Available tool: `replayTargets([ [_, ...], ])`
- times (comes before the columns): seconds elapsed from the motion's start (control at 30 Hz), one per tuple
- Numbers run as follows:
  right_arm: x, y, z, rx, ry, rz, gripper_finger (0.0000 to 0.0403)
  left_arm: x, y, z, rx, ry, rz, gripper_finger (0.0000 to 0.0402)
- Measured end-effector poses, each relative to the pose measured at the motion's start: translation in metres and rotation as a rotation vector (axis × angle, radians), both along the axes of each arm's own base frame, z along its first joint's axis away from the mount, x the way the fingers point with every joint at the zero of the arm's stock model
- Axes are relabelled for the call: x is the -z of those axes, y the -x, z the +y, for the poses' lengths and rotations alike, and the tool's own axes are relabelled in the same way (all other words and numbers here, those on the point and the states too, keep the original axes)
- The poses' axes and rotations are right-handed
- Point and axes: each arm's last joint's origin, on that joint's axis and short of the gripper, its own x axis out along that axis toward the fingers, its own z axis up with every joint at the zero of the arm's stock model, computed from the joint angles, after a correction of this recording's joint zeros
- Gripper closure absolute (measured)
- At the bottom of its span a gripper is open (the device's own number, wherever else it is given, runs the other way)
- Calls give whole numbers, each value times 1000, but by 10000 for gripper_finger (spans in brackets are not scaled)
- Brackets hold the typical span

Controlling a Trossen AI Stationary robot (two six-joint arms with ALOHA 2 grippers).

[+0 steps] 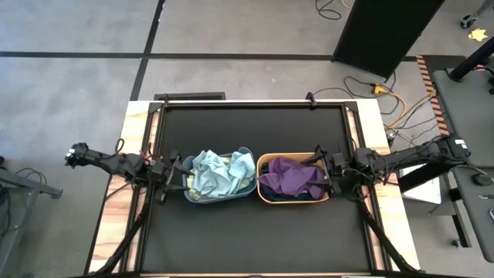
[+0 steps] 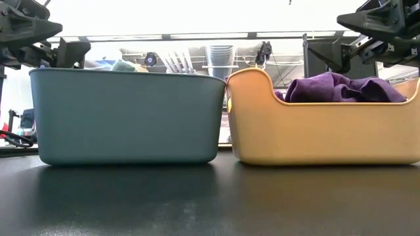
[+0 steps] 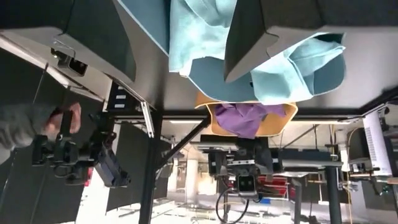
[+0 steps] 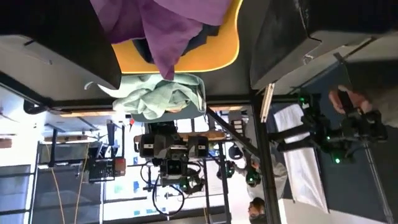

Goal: Sort towels by color in basket
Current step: Return to Home Position

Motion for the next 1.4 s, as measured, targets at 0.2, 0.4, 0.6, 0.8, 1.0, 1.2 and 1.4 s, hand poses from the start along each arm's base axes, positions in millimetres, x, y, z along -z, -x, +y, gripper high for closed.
replayTargets([
  [0.2,1,0,0,-4,-32,18,53,-1,-1,0,0,-4,13,171],
  [0.4,1,0,0,-8,-74,26,53,0,-2,-1,0,-7,24,171],
  [0.6,1,0,0,-8,-75,26,53,0,-2,-1,0,-10,33,171],
  [0.8,2,0,0,-8,-75,26,53,1,-3,-1,0,-13,42,171],
  [1.0,2,0,0,-8,-75,26,53,1,-3,-1,0,-13,43,171],
  [1.2,1,0,0,-8,-75,26,53,1,-3,-1,0,-13,43,171],
  [1.4,0,-1,0,-8,-76,22,53,1,-3,-1,1,-13,43,171],
])
